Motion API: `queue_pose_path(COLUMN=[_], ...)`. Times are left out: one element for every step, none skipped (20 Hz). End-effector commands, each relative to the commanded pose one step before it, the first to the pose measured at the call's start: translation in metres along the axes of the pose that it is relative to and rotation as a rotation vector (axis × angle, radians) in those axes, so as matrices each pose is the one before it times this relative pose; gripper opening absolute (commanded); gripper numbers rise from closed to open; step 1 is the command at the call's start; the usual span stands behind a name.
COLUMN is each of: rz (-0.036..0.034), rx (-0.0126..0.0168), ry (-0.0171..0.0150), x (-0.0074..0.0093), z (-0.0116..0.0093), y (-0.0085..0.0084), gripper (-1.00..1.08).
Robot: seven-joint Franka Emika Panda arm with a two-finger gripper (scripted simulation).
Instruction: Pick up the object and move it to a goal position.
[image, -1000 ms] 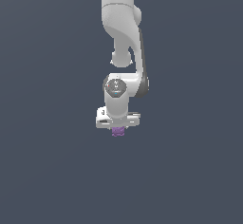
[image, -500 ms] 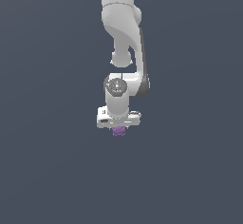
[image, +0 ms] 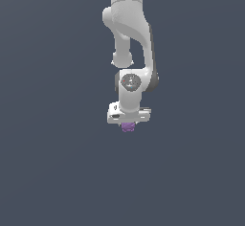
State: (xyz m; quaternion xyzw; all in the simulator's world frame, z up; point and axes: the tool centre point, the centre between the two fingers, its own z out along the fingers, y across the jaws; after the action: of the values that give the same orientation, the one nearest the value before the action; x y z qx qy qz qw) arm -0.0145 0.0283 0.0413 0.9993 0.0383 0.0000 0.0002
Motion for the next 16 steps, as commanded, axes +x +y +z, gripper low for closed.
queue_pose_path(rz=[-0.00141,0.00000,0.00000,0.00000,0.00000,-0.00064,0.00000,0.00000,0.00000,0.00000,0.00000,0.00000,0.00000,0.00000,0.00000,0.00000], rx=[0.00031,0.00000,0.00000,0.00000,0.00000,0.00014,0.00000,0.00000,0.00000,0.00000,0.00000,0.00000,0.00000,0.00000,0.00000,0.00000], ry=[0.00033,0.00000,0.00000,0.00000,0.00000,-0.00023,0.00000,0.00000,0.00000,0.00000,0.00000,0.00000,0.00000,0.00000,0.00000,0.00000], x=[-0.01081,-0.00496,-0.00523,-0.00533,-0.00521,-0.00509,-0.00491,-0.00473,-0.00450,-0.00426,-0.00401,-0.00373,-0.00341,-0.00308,-0.00278,-0.00249], z=[-0.00072,-0.00027,-0.00028,-0.00029,-0.00028,-0.00015,-0.00027,-0.00026,-0.00025,-0.00023,-0.00022,-0.00021,-0.00020,-0.00018,-0.00017,-0.00015], y=[-0.02114,-0.00950,-0.01006,-0.01032,-0.01019,-0.01040,-0.00980,-0.00947,-0.00904,-0.00863,-0.00830,-0.00794,-0.00746,-0.00685,-0.00622,-0.00559], gripper=[-1.00,-1.00,-1.00,-1.00,-1.00,-1.00,-1.00,-1.00,-1.00,-1.00,-1.00,-1.00,-1.00,-1.00,-1.00,-1.00])
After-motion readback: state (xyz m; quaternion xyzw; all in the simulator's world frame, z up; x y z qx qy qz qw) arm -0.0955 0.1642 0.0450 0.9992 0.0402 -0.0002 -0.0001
